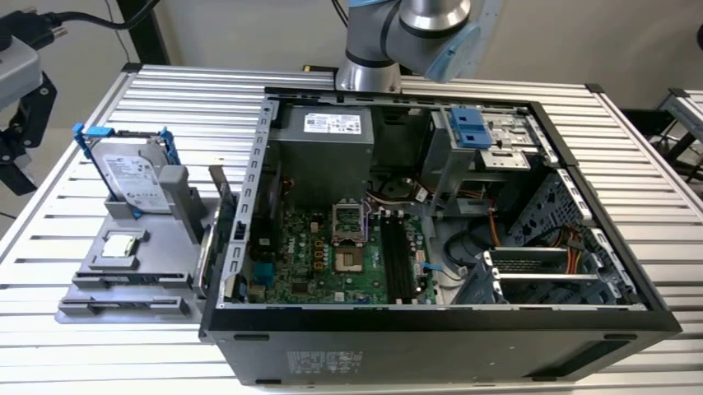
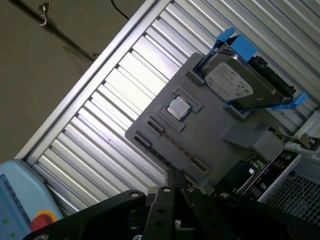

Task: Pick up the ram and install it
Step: 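Pick up the ram and move it above insertion slot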

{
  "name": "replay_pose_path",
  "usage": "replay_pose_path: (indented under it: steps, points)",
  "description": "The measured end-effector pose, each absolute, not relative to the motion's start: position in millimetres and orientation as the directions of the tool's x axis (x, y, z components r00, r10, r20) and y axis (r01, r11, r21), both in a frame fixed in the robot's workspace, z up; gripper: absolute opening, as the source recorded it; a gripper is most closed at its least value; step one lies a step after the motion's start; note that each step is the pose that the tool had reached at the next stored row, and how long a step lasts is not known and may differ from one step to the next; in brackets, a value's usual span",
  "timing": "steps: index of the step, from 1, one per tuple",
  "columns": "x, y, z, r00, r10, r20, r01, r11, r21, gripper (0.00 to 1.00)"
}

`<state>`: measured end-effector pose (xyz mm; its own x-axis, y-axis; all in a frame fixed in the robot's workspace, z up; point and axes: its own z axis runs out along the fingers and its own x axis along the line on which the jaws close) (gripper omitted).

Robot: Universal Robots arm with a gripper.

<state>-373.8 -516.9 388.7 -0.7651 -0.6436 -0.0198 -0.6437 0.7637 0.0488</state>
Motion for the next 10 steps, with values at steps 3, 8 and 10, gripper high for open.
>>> replay_pose_path:
  steps: [3,8,10]
  points:
    - [-373.8,-516.9,388.7,-0.75,-0.661,-0.02,-0.661,0.749,0.049,0.0]
    - [-373.8,-516.9,388.7,-0.726,-0.687,-0.02,-0.687,0.725,0.049,0.0]
    - [-373.8,-516.9,388.7,-0.717,-0.697,-0.02,-0.697,0.715,0.049,0.0]
